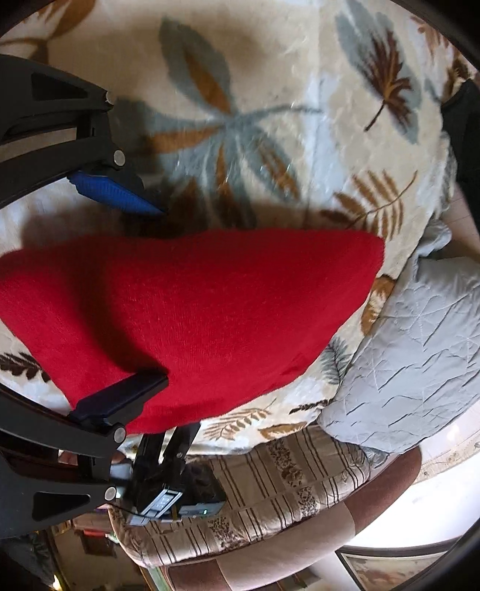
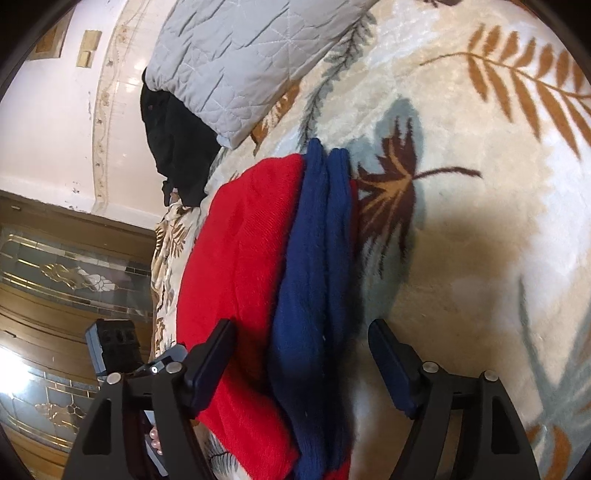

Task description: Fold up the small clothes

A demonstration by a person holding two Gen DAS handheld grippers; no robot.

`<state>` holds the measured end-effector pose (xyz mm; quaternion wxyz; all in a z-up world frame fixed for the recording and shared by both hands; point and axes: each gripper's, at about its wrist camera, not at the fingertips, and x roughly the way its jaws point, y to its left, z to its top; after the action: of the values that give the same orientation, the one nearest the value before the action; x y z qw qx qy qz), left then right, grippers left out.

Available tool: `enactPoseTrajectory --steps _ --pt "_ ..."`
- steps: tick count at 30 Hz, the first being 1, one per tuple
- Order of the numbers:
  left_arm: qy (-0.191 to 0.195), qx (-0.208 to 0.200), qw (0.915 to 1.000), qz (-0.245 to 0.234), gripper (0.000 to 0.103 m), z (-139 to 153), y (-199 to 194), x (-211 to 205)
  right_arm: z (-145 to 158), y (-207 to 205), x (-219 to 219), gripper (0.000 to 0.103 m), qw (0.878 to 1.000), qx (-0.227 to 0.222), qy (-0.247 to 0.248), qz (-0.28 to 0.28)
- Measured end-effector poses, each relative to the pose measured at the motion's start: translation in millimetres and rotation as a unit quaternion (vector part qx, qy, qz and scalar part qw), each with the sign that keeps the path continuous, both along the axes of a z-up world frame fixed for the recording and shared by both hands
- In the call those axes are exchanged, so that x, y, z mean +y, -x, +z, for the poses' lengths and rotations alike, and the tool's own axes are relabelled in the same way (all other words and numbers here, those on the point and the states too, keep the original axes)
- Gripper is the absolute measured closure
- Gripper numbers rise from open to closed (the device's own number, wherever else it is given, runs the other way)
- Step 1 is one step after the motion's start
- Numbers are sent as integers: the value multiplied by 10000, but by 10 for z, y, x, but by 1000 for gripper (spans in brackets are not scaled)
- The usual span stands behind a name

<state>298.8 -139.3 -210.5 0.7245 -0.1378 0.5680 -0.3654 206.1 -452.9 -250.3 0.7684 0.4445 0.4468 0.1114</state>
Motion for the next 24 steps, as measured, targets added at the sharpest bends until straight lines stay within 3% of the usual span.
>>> enactPoseTrajectory --steps 6,10,15,24 --pt "222 -12 9997 -31 21 -8 2 -92 -42 -222 109 24 9994 -192 -190 198" --pt "225 -196 9996 -19 33 31 26 -95 1 -318 290 26 9985 -319 140 411" --pt "237 -486 9985 -45 49 97 65 -90 43 -336 364 46 9981 -438 195 386" --pt "285 -904 9955 7 55 317 197 -50 334 -283 511 53 9934 -788 757 347"
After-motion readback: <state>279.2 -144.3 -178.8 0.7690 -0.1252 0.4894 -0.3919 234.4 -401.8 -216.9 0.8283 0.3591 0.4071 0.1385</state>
